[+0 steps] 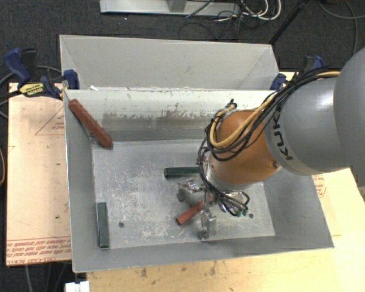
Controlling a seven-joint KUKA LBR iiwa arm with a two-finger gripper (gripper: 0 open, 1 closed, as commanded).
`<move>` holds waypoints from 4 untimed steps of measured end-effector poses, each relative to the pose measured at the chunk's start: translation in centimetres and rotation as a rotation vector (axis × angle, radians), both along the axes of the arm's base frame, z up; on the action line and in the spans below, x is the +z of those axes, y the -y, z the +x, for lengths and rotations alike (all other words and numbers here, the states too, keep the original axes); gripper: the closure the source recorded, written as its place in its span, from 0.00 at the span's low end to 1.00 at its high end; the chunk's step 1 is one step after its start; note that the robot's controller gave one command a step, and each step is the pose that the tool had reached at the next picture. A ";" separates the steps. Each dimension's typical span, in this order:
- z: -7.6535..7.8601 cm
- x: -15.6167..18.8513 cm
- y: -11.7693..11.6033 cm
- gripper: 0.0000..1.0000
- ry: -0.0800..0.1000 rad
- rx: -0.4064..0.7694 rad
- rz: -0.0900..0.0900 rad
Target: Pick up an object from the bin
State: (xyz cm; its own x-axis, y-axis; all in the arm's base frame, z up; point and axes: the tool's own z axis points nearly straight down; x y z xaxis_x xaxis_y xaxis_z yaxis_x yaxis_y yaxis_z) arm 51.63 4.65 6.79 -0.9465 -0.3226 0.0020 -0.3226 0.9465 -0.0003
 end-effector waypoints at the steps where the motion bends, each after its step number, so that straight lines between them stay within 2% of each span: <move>1: 0.0 0.2 -0.3 1.00 0.002 0.004 0.003; 2: -0.4 0.2 6.4 1.00 0.003 0.244 0.001; 3: -1.2 0.2 14.7 1.00 0.003 0.511 0.001; 4: 5.4 0.2 16.3 1.00 0.005 0.930 0.002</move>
Offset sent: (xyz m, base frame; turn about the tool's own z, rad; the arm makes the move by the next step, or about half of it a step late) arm 0.0000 0.0000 0.0000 0.0000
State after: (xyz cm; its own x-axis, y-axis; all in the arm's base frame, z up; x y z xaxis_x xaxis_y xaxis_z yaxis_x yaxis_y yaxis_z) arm 57.04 -11.66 6.99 -0.3075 -0.9515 -0.0032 -0.9515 0.3075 -0.0024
